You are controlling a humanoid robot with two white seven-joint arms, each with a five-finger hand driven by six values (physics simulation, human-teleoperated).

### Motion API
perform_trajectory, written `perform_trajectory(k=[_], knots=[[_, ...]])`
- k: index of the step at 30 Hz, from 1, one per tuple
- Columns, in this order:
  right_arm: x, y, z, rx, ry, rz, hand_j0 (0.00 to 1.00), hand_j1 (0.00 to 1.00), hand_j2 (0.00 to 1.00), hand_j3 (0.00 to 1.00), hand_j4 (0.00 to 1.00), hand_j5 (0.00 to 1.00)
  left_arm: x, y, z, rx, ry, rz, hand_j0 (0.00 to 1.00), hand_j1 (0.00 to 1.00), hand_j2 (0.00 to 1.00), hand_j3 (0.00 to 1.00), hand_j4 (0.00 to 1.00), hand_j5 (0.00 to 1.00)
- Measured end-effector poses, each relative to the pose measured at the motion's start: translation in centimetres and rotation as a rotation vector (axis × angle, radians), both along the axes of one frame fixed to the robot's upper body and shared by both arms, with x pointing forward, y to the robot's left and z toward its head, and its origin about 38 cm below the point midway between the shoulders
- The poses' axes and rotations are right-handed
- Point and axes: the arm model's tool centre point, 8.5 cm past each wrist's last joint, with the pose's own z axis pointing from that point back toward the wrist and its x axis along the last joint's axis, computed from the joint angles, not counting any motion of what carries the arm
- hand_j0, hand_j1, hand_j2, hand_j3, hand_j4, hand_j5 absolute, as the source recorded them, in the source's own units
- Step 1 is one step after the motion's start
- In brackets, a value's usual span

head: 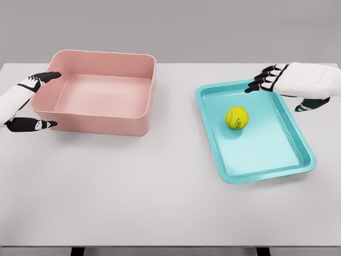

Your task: Put the tennis from the blue tray into the pink basket with both arms

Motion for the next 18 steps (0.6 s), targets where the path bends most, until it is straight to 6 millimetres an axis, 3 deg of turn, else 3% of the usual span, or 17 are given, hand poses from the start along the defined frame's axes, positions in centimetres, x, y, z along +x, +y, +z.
perform_trajectory(k=[3, 4, 5, 6, 7, 8, 11, 16, 18], knots=[[-0.2, 0.3, 0.0, 0.005, 0.004, 0.003, 1.0, 1.0, 1.0, 1.0, 1.0, 1.0, 0.0, 0.0, 0.0, 0.0, 0.0, 0.0, 1.0, 1.0, 1.0, 1.0, 1.0, 1.0], [-0.1, 0.4, -0.1, 0.012, 0.009, -0.006, 0.87, 0.87, 0.87, 0.87, 0.87, 0.87, 0.0, 0.0, 0.0, 0.0, 0.0, -0.001, 1.0, 1.0, 1.0, 1.0, 1.0, 1.0], [0.2, 0.3, -0.3, 0.039, 0.032, -0.049, 0.8, 0.8, 0.8, 0.8, 0.8, 0.8, 0.0, 0.0, 0.0, 0.0, 0.0, 0.0, 1.0, 1.0, 1.0, 1.0, 1.0, 1.0], [0.8, 0.2, -0.7, 0.111, 0.085, -0.116, 0.94, 0.94, 0.94, 0.94, 0.94, 0.94, 0.0, 0.0, 0.0, -0.001, -0.001, 0.0, 1.0, 1.0, 1.0, 1.0, 1.0, 1.0], [1.8, 0.1, -1.3, 0.208, 0.157, -0.185, 1.0, 1.0, 1.0, 1.0, 1.0, 1.0, 0.0, 0.0, 0.1, -0.003, -0.003, 0.001, 1.0, 1.0, 1.0, 1.0, 1.0, 1.0], [3.4, 0.0, -0.9, 0.298, 0.195, -0.244, 1.0, 1.0, 1.0, 1.0, 1.0, 1.0, 0.0, 0.0, 0.0, -0.005, -0.003, 0.001, 1.0, 1.0, 1.0, 1.0, 1.0, 1.0], [6.2, -1.0, -3.9, 0.43, 0.334, -0.39, 1.0, 1.0, 1.0, 1.0, 1.0, 1.0, -0.2, -0.2, -0.1, -0.02, 0.001, -0.003, 1.0, 1.0, 1.0, 1.0, 1.0, 1.0], [7.8, -1.2, -8.3, 0.452, 0.444, -0.487, 1.0, 1.0, 1.0, 1.0, 1.0, 1.0, -1.0, 0.2, 0.3, -0.086, 0.026, -0.017, 1.0, 1.0, 1.0, 1.0, 1.0, 1.0], [7.9, -0.9, -9.6, 0.432, 0.47, -0.496, 1.0, 1.0, 1.0, 1.0, 1.0, 1.0, -2.5, 0.8, -0.9, -0.128, 0.088, -0.015, 1.0, 1.0, 1.0, 1.0, 1.0, 1.0]])
